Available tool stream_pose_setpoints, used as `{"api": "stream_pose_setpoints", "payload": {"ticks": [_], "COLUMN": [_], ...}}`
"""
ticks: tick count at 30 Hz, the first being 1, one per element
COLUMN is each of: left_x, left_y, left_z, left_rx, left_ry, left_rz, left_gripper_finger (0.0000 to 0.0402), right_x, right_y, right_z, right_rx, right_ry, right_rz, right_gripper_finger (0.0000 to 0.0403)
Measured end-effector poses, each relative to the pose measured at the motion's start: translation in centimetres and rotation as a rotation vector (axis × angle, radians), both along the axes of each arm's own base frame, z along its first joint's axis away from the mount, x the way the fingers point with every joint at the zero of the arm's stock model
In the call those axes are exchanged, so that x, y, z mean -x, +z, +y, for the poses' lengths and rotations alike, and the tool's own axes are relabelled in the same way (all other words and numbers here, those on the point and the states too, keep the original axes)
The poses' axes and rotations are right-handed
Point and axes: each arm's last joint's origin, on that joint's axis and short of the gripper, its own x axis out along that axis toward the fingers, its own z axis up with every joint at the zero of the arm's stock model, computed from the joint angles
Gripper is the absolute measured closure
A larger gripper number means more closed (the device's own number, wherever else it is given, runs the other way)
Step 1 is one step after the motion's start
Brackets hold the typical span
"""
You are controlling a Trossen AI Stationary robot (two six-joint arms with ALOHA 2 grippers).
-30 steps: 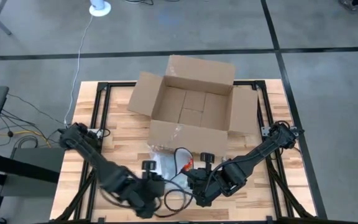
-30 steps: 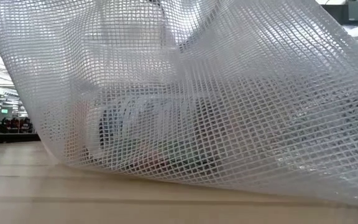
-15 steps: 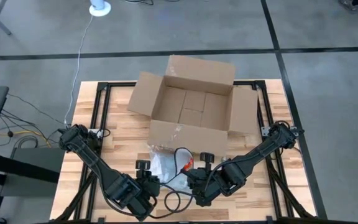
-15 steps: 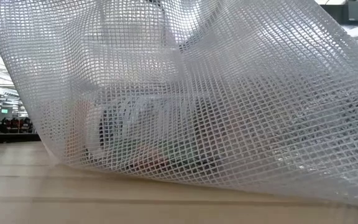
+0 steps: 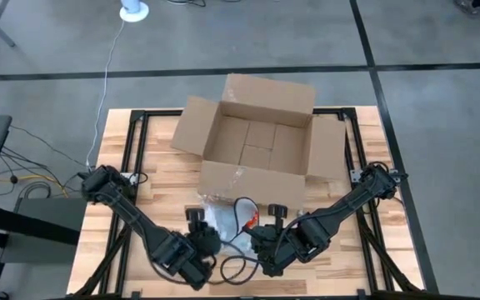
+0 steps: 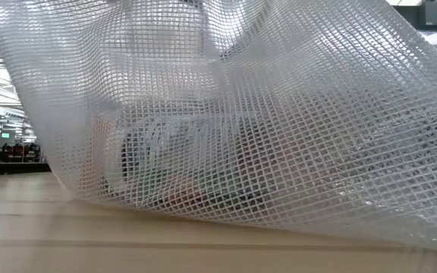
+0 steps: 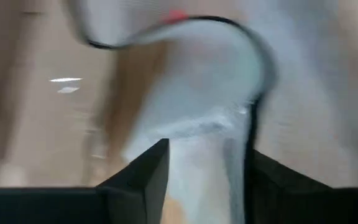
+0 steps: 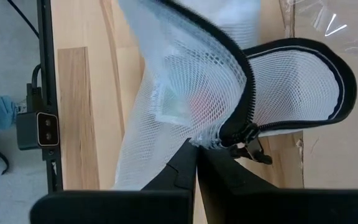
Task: Unpack boxes
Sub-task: Close the transparent zip bag
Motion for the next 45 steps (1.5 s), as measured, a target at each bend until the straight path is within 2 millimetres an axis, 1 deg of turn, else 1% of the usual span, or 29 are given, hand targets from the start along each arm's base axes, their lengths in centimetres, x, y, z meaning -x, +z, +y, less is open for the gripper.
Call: {"api": "stream_pose_setpoints", "payload": {"ticks": [1,3,4,5,7,9,11,13,17,22,25,27,30,32,33,35,37,39,40,42,45], "left_x": [0.0,0.3,0.5,0.9,1.6,2.8,3.8,5.2,7.4,9.3,9.8,9.9,10.1,10.4,10.7,11.2,11.8,12.4,12.6,13.1,13.8], "left_y": [0.0,0.1,0.2,0.2,0.4,0.4,0.4,0.6,0.7,0.3,0.3,0.4,0.5,0.7,0.8,0.8,0.8,1.2,1.5,2.1,3.3], "left_z": [0.3,0.8,0.9,0.9,0.8,0.3,-0.6,-1.5,-2.1,-1.4,-0.8,-0.6,-0.3,0.0,0.1,0.4,0.6,1.0,1.4,2.1,3.1], "left_rx": [-0.021,-0.034,-0.036,-0.035,-0.047,-0.083,-0.093,-0.099,-0.055,0.016,0.037,0.04,0.048,0.053,0.055,0.044,0.019,0.003,0.004,0.017,0.069], "left_ry": [0.043,0.127,0.162,0.186,0.207,0.189,0.142,0.077,0.076,0.186,0.23,0.233,0.227,0.226,0.221,0.2,0.144,0.101,0.09,0.079,0.077], "left_rz": [-0.024,-0.059,-0.069,-0.073,-0.066,-0.038,-0.026,-0.018,-0.037,-0.102,-0.123,-0.122,-0.108,-0.107,-0.107,-0.099,-0.086,-0.083,-0.082,-0.091,-0.125], "left_gripper_finger": [0.0306,0.036,0.038,0.0389,0.0397,0.04,0.0401,0.0401,0.0401,0.0401,0.0401,0.0401,0.0401,0.0401,0.0401,0.0401,0.0401,0.0401,0.0401,0.0401,0.0401], "right_x": [0.0,0.1,0.2,0.2,0.5,0.8,1.4,2.1,3.0,3.3,2.9,2.6,2.2,2.5,2.8,3.6,3.3,2.2,1.5,0.1,-2.2], "right_y": [0.0,0.0,0.0,0.1,0.3,0.8,1.2,1.4,1.5,1.6,1.8,1.8,1.7,1.8,1.7,1.3,0.6,-0.4,-0.8,-1.3,-2.4], "right_z": [0.0,0.3,0.4,0.6,1.2,1.9,2.6,3.4,4.6,5.3,5.4,5.0,4.4,4.0,3.7,3.1,2.2,1.2,0.8,-0.4,-2.3], "right_rx": [0.0,-0.003,-0.007,-0.011,-0.023,-0.055,-0.075,-0.08,-0.081,-0.098,-0.139,-0.174,-0.255,-0.272,-0.245,-0.117,0.051,0.192,0.23,0.249,0.192], "right_ry": [0.001,0.006,0.01,0.014,0.03,0.055,0.084,0.112,0.163,0.181,0.167,0.151,0.139,0.149,0.163,0.179,0.174,0.192,0.214,0.232,0.239], "right_rz": [-0.001,-0.003,-0.009,-0.015,-0.02,-0.032,-0.033,-0.028,-0.035,-0.055,-0.081,-0.061,-0.001,0.071,0.105,0.163,0.141,0.097,0.082,0.064,0.023], "right_gripper_finger": [0.0403,0.0403,0.0403,0.0403,0.0403,0.0403,0.0403,0.0403,0.0403,0.0403,0.0394,0.0377,0.0337,0.0308,0.0296,0.0275,0.0261,0.0253,0.0251,0.025,0.0254]}}
